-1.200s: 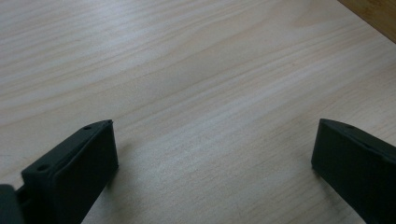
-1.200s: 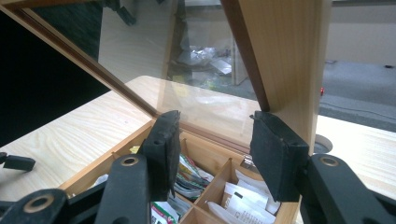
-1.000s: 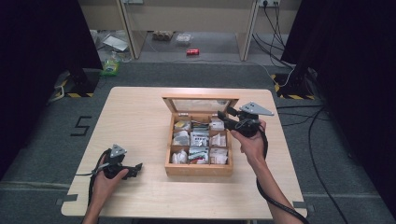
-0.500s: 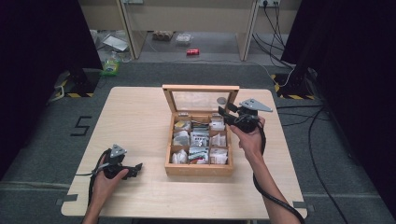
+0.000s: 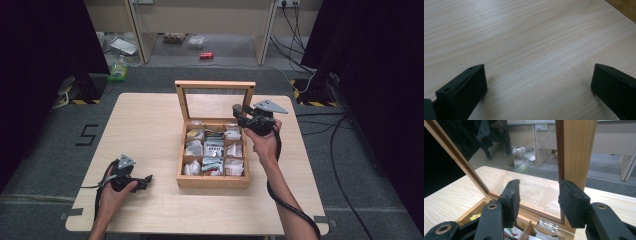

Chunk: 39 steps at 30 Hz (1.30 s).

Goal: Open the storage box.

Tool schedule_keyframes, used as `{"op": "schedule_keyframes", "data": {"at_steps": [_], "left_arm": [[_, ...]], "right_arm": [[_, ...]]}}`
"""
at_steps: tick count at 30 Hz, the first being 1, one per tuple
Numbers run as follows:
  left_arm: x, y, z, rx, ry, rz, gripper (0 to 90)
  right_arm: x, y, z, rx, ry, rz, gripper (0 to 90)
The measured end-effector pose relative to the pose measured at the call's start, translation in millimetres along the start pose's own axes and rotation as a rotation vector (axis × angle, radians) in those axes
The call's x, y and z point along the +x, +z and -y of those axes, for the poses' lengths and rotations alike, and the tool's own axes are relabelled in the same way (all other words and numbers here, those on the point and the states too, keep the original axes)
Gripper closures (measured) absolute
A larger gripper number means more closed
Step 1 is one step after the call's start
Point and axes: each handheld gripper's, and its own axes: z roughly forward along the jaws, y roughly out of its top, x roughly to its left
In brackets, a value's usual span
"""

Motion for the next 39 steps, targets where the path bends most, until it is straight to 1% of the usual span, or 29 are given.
{"op": "schedule_keyframes", "data": {"at_steps": [2,7,15,21,25,28,39], "left_arm": [[0.1,0.0,0.0,0.001,0.000,0.001,0.0],[0.1,0.0,0.0,0.000,0.001,0.001,0.0],[0.1,0.0,0.0,0.000,0.001,0.001,0.0],[0.1,0.0,0.0,0.001,0.001,0.000,0.0],[0.2,0.0,-0.1,0.001,0.002,0.000,0.0],[0.2,0.0,0.0,0.001,0.002,0.000,0.0],[0.1,-0.1,0.0,0.001,0.001,0.000,0.0]], "right_arm": [[-1.0,2.1,-1.2,0.002,-0.006,0.009,51.0],[-7.1,7.2,-3.4,0.008,0.006,0.046,49.8],[-10.7,14.8,-5.9,0.029,0.007,0.069,48.6],[-15.4,20.1,-8.3,0.035,0.014,0.085,48.0],[-15.1,21.7,-6.8,0.041,0.023,0.083,47.8],[-14.4,21.8,-4.0,0.046,0.019,0.076,47.8],[-14.6,16.2,3.5,0.067,0.017,0.065,47.8]]}}
